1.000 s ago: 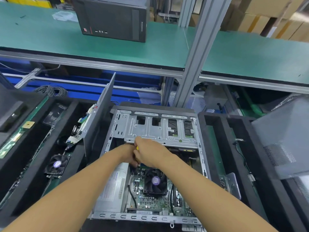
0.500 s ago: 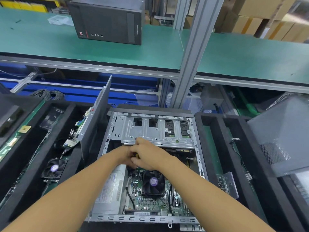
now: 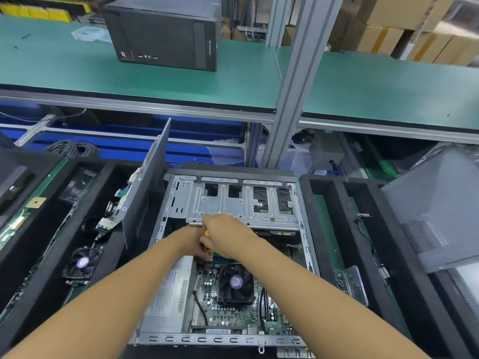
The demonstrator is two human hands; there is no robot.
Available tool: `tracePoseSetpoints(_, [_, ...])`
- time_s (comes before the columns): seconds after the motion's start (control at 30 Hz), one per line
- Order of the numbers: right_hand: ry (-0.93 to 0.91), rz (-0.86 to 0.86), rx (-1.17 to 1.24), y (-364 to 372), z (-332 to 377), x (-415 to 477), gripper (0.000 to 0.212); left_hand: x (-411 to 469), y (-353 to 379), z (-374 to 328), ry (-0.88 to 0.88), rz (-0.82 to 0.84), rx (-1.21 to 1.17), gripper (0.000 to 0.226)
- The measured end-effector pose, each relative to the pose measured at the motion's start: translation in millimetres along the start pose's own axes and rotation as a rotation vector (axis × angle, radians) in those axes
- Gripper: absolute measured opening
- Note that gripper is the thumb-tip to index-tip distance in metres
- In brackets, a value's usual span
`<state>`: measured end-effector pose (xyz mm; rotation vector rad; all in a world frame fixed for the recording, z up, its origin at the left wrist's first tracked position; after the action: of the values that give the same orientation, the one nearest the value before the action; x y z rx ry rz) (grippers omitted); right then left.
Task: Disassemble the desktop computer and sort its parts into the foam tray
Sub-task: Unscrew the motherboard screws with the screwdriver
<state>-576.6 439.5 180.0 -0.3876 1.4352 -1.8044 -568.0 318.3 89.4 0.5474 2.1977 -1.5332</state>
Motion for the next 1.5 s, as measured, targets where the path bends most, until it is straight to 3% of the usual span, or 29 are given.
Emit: tracePoseSetpoints(1.5, [-0.012, 0.021, 0.044, -2.1, -5.1, 3.0, 0.024, 0.0, -1.5, -0.3, 0.041, 0.001, -0.008, 0.025])
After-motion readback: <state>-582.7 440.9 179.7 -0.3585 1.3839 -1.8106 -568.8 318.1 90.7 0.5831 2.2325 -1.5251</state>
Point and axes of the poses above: each hand's wrist, its own x-axis towards the middle knuckle, its own y-axis out of the palm, z = x × y, the point moved 3 cm from there along x, towards the middle knuckle, and after that the axes turned 2 degrees about y, right-handed, at the moved point
